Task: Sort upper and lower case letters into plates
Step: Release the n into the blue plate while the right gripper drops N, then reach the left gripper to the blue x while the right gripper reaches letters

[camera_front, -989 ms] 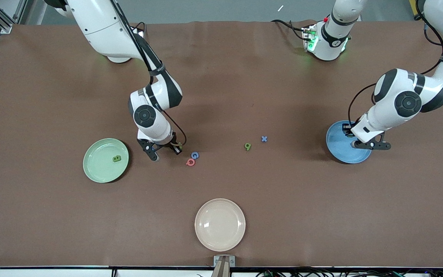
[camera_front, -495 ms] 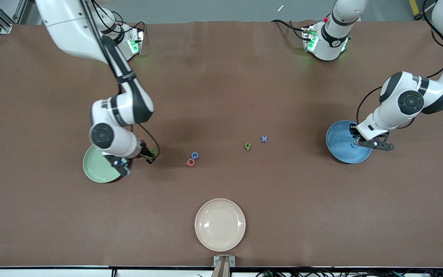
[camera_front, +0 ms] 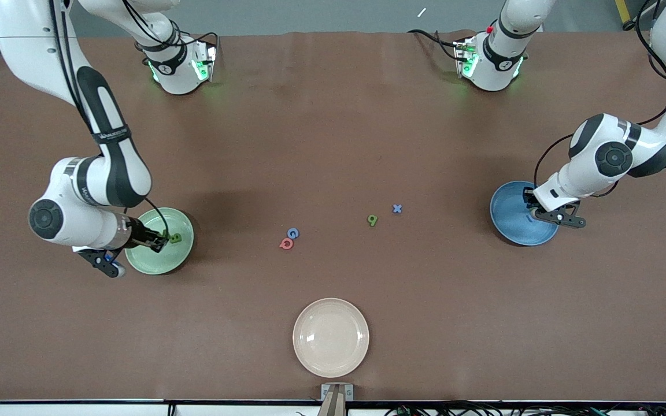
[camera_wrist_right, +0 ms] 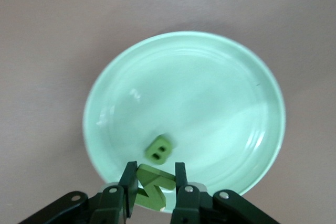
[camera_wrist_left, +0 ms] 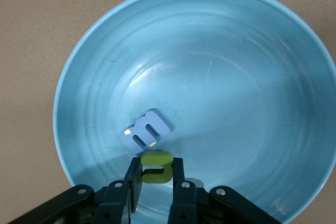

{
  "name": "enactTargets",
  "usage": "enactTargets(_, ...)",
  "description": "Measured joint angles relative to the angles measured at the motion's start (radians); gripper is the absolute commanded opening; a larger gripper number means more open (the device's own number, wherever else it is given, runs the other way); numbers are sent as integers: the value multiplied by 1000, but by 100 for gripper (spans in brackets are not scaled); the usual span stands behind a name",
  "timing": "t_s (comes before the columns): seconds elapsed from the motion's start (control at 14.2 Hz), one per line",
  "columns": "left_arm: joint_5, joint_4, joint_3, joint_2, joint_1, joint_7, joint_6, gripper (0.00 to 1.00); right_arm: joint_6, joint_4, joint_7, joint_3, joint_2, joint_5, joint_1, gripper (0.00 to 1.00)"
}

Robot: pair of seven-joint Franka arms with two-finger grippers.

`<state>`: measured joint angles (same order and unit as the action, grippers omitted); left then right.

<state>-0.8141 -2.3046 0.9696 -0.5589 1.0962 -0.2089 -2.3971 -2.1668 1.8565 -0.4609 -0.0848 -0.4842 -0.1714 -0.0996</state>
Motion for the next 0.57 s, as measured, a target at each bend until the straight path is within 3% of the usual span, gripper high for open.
enactTargets(0.14, 0, 0, 0, 0, 0, 0, 0, 21, -21, 16, 34, 1, -5, 0, 8, 2)
enactTargets(0.21, 0, 0, 0, 0, 0, 0, 0, 31, -41, 29, 45, 1, -11, 0, 8, 2)
enactTargets(0.35, 0, 0, 0, 0, 0, 0, 0, 85, -102, 70, 60, 2, -25, 1, 8, 2)
enactTargets(0.42, 0, 0, 0, 0, 0, 0, 0, 95, -122, 88, 64, 2, -30, 3, 8, 3)
enactTargets(0.57, 0, 0, 0, 0, 0, 0, 1, 99, -135, 108, 81, 2, -35, 4, 9, 3)
